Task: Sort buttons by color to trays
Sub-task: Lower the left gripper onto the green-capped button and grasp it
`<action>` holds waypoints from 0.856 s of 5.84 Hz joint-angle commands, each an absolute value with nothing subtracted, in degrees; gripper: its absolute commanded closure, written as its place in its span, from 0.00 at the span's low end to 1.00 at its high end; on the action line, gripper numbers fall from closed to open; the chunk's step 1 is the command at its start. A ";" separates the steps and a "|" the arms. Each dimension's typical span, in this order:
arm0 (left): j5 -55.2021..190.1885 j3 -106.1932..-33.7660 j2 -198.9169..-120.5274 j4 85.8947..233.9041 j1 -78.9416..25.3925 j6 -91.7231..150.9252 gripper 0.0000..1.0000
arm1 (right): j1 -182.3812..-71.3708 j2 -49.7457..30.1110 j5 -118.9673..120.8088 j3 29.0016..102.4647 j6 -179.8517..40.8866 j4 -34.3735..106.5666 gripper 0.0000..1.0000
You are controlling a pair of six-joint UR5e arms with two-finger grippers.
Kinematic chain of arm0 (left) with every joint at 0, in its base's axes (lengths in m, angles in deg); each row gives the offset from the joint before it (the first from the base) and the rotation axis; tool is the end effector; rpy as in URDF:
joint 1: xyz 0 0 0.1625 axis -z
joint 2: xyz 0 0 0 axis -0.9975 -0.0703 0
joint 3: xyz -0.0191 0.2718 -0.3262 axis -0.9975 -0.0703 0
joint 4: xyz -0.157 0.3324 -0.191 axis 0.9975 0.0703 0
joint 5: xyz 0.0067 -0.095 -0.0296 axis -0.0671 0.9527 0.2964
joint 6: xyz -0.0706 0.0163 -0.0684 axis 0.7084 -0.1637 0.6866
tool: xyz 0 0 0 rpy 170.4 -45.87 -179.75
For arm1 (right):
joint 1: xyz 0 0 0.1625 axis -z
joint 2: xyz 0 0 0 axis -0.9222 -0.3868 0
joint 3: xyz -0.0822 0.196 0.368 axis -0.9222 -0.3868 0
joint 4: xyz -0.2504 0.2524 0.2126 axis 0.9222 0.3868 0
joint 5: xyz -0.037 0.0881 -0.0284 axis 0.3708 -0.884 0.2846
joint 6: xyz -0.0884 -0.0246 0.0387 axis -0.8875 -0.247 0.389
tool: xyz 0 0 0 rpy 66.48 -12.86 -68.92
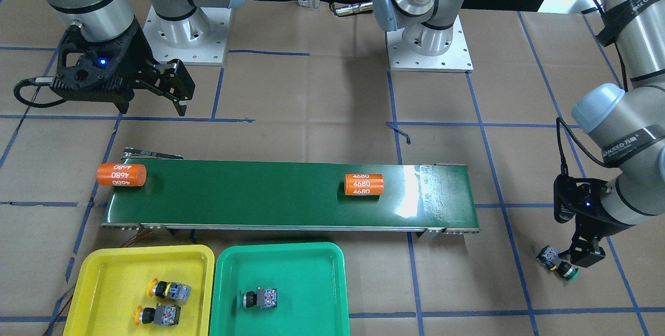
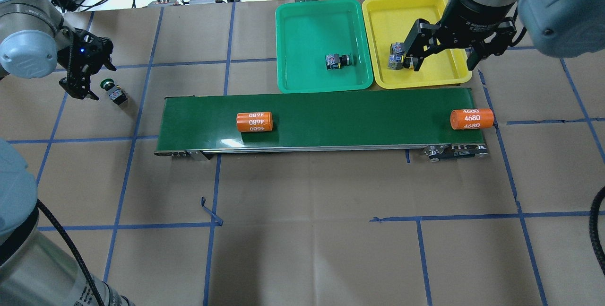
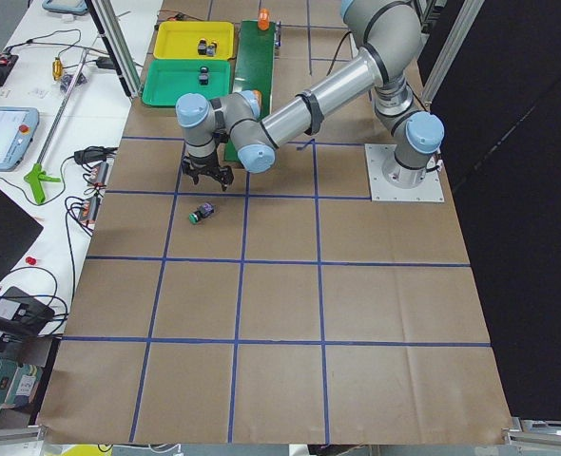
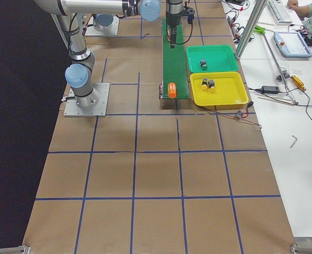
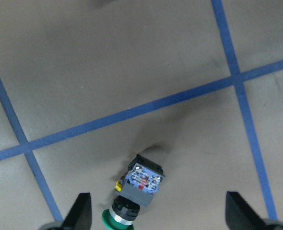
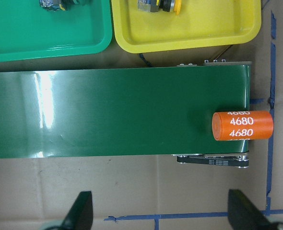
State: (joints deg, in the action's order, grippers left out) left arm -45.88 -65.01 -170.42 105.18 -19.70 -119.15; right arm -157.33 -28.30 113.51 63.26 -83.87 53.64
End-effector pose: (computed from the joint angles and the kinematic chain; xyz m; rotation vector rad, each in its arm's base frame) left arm 0.1504 -0.6652 0.2599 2.5420 1.7716 0.0378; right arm 0.1348 -0.5078 0.4768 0.0552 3.1323 -0.0583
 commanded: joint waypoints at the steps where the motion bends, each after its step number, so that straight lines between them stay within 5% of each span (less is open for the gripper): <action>1: -45.80 -63.91 -175.44 99.11 -20.31 -127.23 0.03 | -157.33 -28.25 113.59 63.35 -83.87 53.57 0.00; 4: -45.62 -64.52 -178.18 97.50 -20.76 -127.86 0.11 | -157.33 -28.25 113.59 63.44 -83.96 53.57 0.00; 5: -45.54 -65.05 -178.36 97.06 -20.76 -128.04 0.24 | -157.33 -28.25 113.68 63.53 -83.88 53.57 0.00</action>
